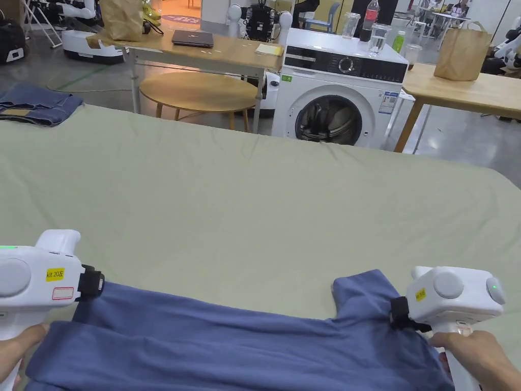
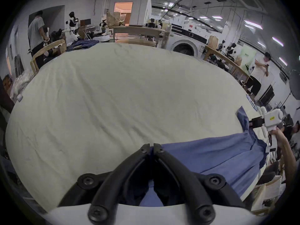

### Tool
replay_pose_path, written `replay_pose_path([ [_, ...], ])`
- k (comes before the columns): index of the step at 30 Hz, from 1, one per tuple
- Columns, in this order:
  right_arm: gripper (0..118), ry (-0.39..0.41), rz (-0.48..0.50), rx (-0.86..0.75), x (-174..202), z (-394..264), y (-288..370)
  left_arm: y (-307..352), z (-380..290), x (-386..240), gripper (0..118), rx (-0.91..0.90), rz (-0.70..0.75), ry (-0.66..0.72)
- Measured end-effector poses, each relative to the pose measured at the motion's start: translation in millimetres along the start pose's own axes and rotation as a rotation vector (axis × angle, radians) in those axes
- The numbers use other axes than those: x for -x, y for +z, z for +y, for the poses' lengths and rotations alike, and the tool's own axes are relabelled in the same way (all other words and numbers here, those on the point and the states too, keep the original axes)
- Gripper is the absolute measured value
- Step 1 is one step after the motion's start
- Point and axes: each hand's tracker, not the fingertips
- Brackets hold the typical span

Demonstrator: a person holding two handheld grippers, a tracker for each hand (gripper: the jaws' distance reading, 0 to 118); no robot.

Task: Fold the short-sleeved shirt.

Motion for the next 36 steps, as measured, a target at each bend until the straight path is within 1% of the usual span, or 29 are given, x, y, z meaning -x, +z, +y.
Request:
replay_pose_path([
  [1,1,-0.004,0.006,0.0,1.3,0.3,-1.3,-1.1,-0.3,-0.5,0,0.001,-0.005,0.006],
  [2,1,-0.009,0.026,0.005,2.0,0.7,-2.3,-1.7,-0.6,-1.0,0,-0.001,-0.007,0.009],
  [4,0,-0.007,0.015,-0.015,1.3,-4.6,3.0,-1.4,-1.6,-3.9,0,-0.003,-0.011,0.012],
  [7,0,-0.038,0.028,-0.104,-2.8,-13.6,20.4,3.4,-1.1,-5.6,0,-0.017,-0.015,0.002],
  [10,0,-0.008,-0.002,-0.199,3.1,-31.8,52.5,10.8,-2.0,-4.5,0,-0.032,-0.014,-0.016],
  [13,0,-0.004,0.01,-0.272,5.7,-57.0,88.9,25.9,-7.2,-0.9,0,-0.053,-0.02,-0.011],
  [22,0,0.008,0.015,-0.375,-2.7,-132.7,175.7,90.6,-35.9,6.9,0,-0.139,-0.078,-0.004],
  [27,0,0.007,0.0,-0.369,-12.8,-172.8,199.4,115.1,-58.4,16.5,0,-0.152,-0.095,0.01],
  [30,0,0.0,-0.005,-0.324,-20.3,-197.4,202.1,119.5,-74.5,23.4,0,-0.127,-0.114,0.02],
  [34,0,-0.017,-0.029,-0.217,-27.4,-224.8,184.7,114.8,-98.7,30.0,0,-0.054,-0.099,0.012],
  [35,0,-0.015,-0.044,-0.204,-26.4,-229.0,177.9,111.4,-103.1,31.3,0,-0.031,-0.099,0.01],
  [36,0,0.008,-0.051,-0.161,-27.7,-233.1,168.6,107.3,-108.6,31.8,0,-0.004,-0.093,0.005],
])
